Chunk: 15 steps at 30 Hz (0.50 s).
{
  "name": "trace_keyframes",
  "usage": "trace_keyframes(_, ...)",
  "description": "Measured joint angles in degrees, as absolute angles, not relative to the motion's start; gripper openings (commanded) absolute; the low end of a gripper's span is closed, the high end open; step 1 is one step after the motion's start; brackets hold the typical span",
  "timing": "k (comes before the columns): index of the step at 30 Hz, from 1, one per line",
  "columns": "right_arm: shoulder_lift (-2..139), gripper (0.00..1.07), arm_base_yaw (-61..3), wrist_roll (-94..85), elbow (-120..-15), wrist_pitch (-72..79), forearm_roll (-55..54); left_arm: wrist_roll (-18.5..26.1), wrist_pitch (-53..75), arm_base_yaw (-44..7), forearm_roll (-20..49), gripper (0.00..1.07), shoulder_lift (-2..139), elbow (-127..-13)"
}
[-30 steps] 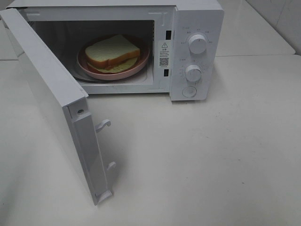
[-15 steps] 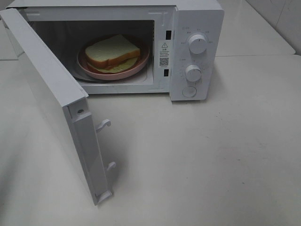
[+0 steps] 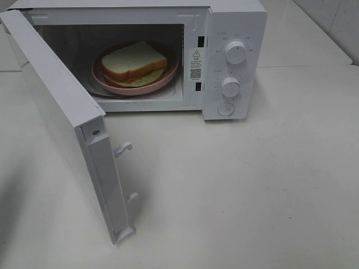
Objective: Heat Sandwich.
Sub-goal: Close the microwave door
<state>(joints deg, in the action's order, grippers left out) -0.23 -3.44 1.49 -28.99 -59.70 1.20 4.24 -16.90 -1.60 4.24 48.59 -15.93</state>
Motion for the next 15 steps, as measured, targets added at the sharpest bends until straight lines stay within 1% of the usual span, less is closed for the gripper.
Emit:
trace_keyframes(1, -0.23, 0.68, -3.44, 1.49, -28.99, -59.7, 1.2, 4.24, -16.9, -1.6, 4.24, 0.0, 48.59, -15.93)
trace_keyframes(2, -0.23, 0.68, -3.44, 1.49, -28.99, -59.7, 1.2, 3.09, -18.05, -1.6, 3.27, 0.0, 49.96, -15.93)
trace_keyframes(3, -0.23, 0.68, -3.44, 1.49, -28.99, -59.7, 1.2, 0.0, -21.14, -1.6, -0.8, 0.0, 52.43, -15.93)
trace_keyframes(5, -0.23, 0.68, -3.44, 1.49, -28.99, -59.7, 1.2, -4.13, -24.64, -1.6, -6.59, 0.0, 55.12, -15.93)
trace_keyframes(6, -0.23, 0.68, -3.44, 1.49, -28.99, -59.7, 1.2, -4.13, -24.64, -1.6, -6.59, 0.0, 55.12, -15.93)
trace_keyframes(7, -0.23, 0.68, -3.44, 1.49, -28.99, -59.7, 1.2, -5.9, -26.18, -1.6, -9.11, 0.0, 56.15, -15.93)
trace_keyframes(8, -0.23, 0.68, -3.44, 1.49, -28.99, -59.7, 1.2, -9.74, -29.74, -1.6, -14.9, 0.0, 58.56, -15.93)
trace_keyframes(9, -0.23, 0.68, -3.44, 1.49, -28.99, -59.7, 1.2, -11.52, -31.68, -1.6, -17.93, 0.0, 59.82, -15.93)
trace_keyframes(10, -0.23, 0.68, -3.44, 1.49, -28.99, -59.7, 1.2, -11.52, -31.68, -1.6, -17.93, 0.0, 59.82, -15.93)
trace_keyframes(11, -0.23, 0.68, -3.44, 1.49, -28.99, -59.7, 1.2, -12.78, -33.12, -1.6, -20.63, 0.0, 61.13, -15.93)
trace_keyframes(12, -0.23, 0.68, -3.44, 1.49, -28.99, -59.7, 1.2, -15.58, -36.15, -1.6, -24.24, 0.0, 63.83, -15.93)
trace_keyframes(14, -0.23, 0.68, -3.44, 1.49, -28.99, -59.7, 1.2, -17.42, -38.79, -1.6, -25.84, 0.0, 66.12, -15.93)
trace_keyframes(15, -0.23, 0.68, -3.44, 1.49, -28.99, -59.7, 1.2, -17.42, -38.79, -1.6, -25.84, 0.0, 66.12, -15.93)
